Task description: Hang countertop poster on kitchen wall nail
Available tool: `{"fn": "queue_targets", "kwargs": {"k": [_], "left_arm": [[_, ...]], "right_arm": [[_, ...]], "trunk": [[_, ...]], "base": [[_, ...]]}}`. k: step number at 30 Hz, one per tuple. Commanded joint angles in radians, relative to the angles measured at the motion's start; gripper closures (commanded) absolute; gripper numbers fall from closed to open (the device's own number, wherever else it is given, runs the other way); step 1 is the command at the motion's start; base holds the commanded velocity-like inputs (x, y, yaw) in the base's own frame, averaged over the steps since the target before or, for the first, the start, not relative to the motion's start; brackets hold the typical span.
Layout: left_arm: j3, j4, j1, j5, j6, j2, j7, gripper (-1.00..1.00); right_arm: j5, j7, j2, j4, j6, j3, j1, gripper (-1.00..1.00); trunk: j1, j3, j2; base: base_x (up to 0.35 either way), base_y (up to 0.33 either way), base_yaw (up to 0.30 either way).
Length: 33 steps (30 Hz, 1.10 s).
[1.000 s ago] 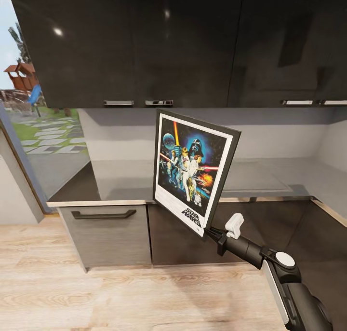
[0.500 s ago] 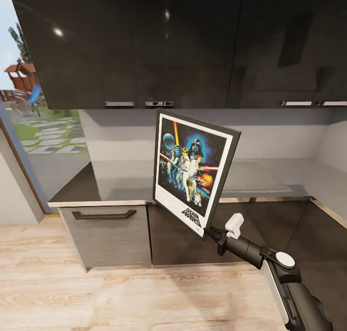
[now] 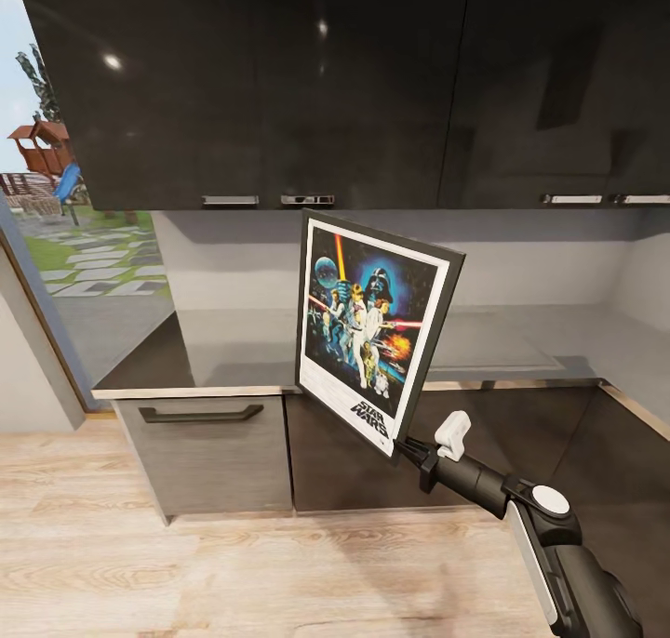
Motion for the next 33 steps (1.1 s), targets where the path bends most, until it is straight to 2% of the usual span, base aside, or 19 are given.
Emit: {"fn": "queue_targets", "kwargs": {"k": [1, 16, 24, 33], "left_arm": [[0.003, -0.003, 0.0, -0.005, 0.007, -0.001, -0.006, -1.0], [0.005, -0.003, 0.0, -0.005, 0.0, 0.0, -0.008, -1.0], [0.004, -0.003, 0.0, -0.005, 0.001, 0.0, -0.006, -1.0], [0.004, -0.003, 0.0, -0.005, 0.002, 0.0, -0.006, -1.0]], "right_arm": [[0.001, 0.007, 0.0, -0.001, 0.008, -0.001, -0.001, 1.0], [0.001, 0.006, 0.0, -0.001, 0.008, -0.001, -0.001, 1.0], [0.002, 0.005, 0.0, -0.001, 0.008, 0.001, -0.001, 1.0], [0.002, 0.005, 0.0, -0.001, 0.008, 0.001, -0.001, 1.0]], "trunk": [[0.001, -0.002, -0.002], [0.001, -0.002, -0.002], [0.001, -0.002, -0.002], [0.001, -0.002, -0.002]], "base": [[0.0, 0.0, 0.0], [0.0, 0.0, 0.011], [0.0, 0.02, 0.223], [0.0, 0.224, 0.279]]}}
